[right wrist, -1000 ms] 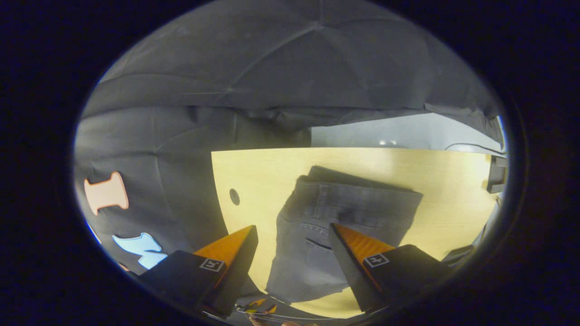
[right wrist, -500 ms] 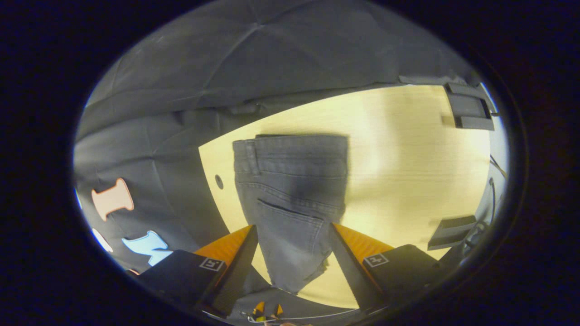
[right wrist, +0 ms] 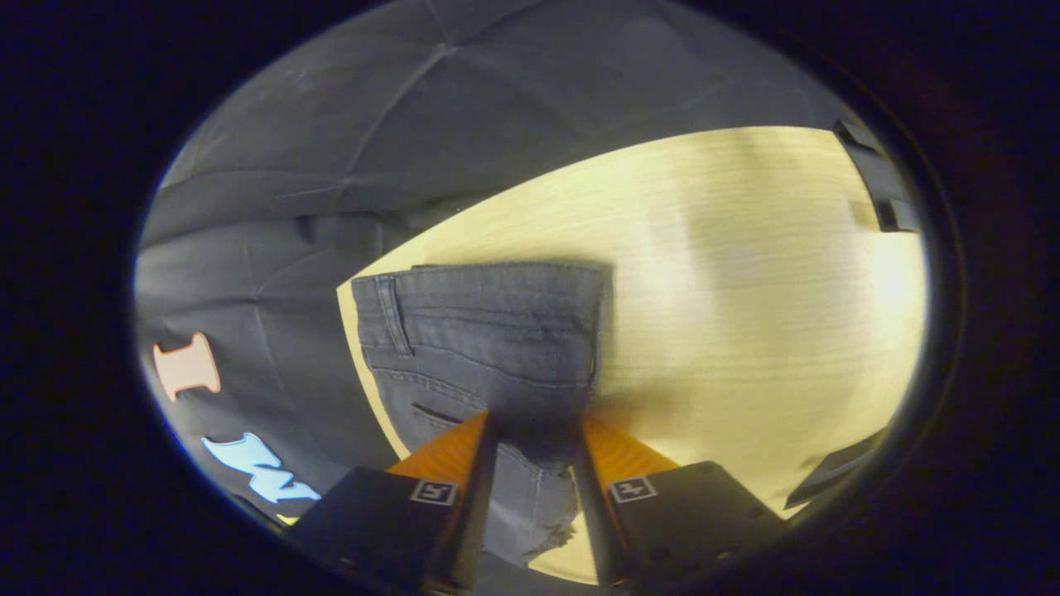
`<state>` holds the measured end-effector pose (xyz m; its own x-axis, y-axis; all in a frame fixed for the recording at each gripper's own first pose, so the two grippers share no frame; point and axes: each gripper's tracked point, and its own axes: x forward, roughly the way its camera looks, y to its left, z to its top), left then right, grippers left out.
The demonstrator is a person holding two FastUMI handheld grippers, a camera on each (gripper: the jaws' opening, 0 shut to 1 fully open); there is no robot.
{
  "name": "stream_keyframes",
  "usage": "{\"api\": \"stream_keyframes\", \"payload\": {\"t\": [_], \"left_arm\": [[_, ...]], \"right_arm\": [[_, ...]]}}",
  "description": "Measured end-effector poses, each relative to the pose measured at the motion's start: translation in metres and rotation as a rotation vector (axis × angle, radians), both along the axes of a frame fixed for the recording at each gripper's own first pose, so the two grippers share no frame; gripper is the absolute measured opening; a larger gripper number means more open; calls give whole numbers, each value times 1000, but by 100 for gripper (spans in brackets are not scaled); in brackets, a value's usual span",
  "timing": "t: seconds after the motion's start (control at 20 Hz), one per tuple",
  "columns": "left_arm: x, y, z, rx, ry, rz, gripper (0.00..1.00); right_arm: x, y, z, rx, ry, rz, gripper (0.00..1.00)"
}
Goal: Grasp the waist and the cuffs of the jeans and fold them to make the two legs overlap; first hold the waist and fold one-third of the jeans toward the cuffs, then hold the cuffs and fold the remaining one-third in the same direction to finish folding.
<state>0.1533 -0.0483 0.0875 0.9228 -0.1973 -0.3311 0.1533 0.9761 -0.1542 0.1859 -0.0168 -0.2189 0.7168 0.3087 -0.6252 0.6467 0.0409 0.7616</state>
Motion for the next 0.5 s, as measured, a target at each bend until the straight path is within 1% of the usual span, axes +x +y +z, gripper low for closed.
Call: {"api": "stream_keyframes", "payload": {"t": [0.05,0.1,0.15,0.2,0.25,0.3,0.35,0.4,0.45,0.5], "left_arm": [[-6,9,-5,-3,3,15,100],[-11,19,-10,-13,9,28,100],[-17,27,-14,-29,17,37,99],[-37,42,-26,-46,24,47,99],[-43,49,-31,-59,28,58,99],[-49,57,-36,-69,32,67,99],[-53,64,-40,-75,37,78,94],[-56,70,-46,-81,45,87,99],[-60,77,-53,-87,56,94,100],[-61,80,-59,-97,65,98,99]], "right_arm": [[-4,-2,2,-38,-5,35,38],[-6,-11,5,-117,-8,68,34],[-6,-21,8,-204,-9,92,24],[-5,-35,14,-299,-15,115,26],[-5,-50,24,-379,-19,126,22],[-5,-64,38,-447,-27,131,25],[-6,-82,55,-515,-32,132,24],[-7,-99,71,-586,-32,122,25],[-4,-112,91,-680,-28,117,25],[-1,-117,111,-786,-40,135,24]]}}
